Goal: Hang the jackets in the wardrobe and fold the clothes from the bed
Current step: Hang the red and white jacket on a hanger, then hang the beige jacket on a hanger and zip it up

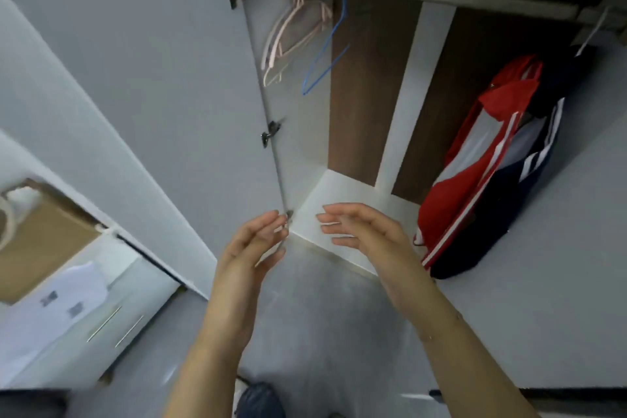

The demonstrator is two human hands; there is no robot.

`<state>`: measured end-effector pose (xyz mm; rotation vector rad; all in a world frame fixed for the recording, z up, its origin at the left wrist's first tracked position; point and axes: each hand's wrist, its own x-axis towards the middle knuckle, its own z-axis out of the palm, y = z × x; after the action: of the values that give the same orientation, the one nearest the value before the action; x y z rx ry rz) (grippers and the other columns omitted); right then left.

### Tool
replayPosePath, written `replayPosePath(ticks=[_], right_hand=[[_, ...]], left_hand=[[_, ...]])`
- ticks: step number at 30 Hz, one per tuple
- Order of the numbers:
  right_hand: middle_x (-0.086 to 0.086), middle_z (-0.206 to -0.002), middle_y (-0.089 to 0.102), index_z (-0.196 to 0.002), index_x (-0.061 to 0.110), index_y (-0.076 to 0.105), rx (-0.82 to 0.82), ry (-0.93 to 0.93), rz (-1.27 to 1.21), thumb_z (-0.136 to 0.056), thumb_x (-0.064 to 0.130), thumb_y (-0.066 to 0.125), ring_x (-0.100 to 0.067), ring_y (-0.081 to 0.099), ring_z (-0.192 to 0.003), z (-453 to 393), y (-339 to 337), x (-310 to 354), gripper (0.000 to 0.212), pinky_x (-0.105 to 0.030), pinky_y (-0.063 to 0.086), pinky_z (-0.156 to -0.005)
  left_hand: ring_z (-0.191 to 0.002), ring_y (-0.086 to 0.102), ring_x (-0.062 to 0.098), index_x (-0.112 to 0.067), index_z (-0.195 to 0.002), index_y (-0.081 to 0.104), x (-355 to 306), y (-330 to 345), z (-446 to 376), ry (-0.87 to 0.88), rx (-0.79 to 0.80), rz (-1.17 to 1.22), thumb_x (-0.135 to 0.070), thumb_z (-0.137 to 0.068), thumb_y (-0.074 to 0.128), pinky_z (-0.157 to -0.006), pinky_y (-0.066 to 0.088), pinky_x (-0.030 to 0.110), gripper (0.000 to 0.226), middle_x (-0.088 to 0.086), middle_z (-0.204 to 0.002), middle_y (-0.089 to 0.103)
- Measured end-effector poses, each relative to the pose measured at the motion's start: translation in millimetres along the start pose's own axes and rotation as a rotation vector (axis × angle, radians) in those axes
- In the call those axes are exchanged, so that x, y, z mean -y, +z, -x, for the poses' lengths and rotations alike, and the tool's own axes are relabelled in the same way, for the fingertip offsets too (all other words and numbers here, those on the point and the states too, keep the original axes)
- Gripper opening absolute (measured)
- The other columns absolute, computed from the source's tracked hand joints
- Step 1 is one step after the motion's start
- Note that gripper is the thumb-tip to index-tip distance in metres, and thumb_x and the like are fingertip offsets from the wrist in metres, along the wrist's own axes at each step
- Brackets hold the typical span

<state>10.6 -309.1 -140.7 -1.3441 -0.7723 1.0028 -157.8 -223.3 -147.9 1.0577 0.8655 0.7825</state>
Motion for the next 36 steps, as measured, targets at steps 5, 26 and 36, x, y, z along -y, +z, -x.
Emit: replayPosePath(ticks=[5, 26, 36], right_hand=[[-0.002, -0.104, 0.075, -0.109, 0.012, 0.070, 0.203, 0.051, 0.055, -0.099, 0.008, 0.052, -0.015, 0.070, -0.099, 45, 65, -4, 0.021, -0.026, 0.054, -0.091], [-0.001, -0.106, 0.075, -0.110, 0.016, 0.069, 1.300, 0.145, 0.166, -0.094, 0.003, 0.056, -0.015, 0.071, -0.100, 431, 444, -122, 0.024, -0.024, 0.055, -0.086], [0.000, -0.104, 0.075, -0.108, 0.016, 0.069, 1.716, 0.287, 0.285, -0.096, 0.000, 0.053, -0.013, 0.071, -0.096, 577, 553, -181, 0.026, -0.022, 0.055, -0.085]], left_hand=[[-0.111, 0.065, 0.013, -0.018, -0.117, 0.066, -6, -60, 85, 0.100, -0.239, 0.036, -0.013, -0.094, 0.055, -0.091, 0.047, 0.034, 0.026, -0.005, -0.119, 0.070], [-0.110, 0.065, 0.012, -0.023, -0.107, 0.068, 80, -311, 610, 0.330, -1.262, 0.240, -0.008, -0.095, 0.056, -0.096, 0.047, 0.034, 0.023, -0.006, -0.115, 0.071], [-0.106, 0.066, 0.011, -0.020, -0.114, 0.068, 141, -351, 758, 0.293, -1.688, 0.419, -0.010, -0.096, 0.055, -0.094, 0.050, 0.030, 0.024, -0.005, -0.113, 0.072]])
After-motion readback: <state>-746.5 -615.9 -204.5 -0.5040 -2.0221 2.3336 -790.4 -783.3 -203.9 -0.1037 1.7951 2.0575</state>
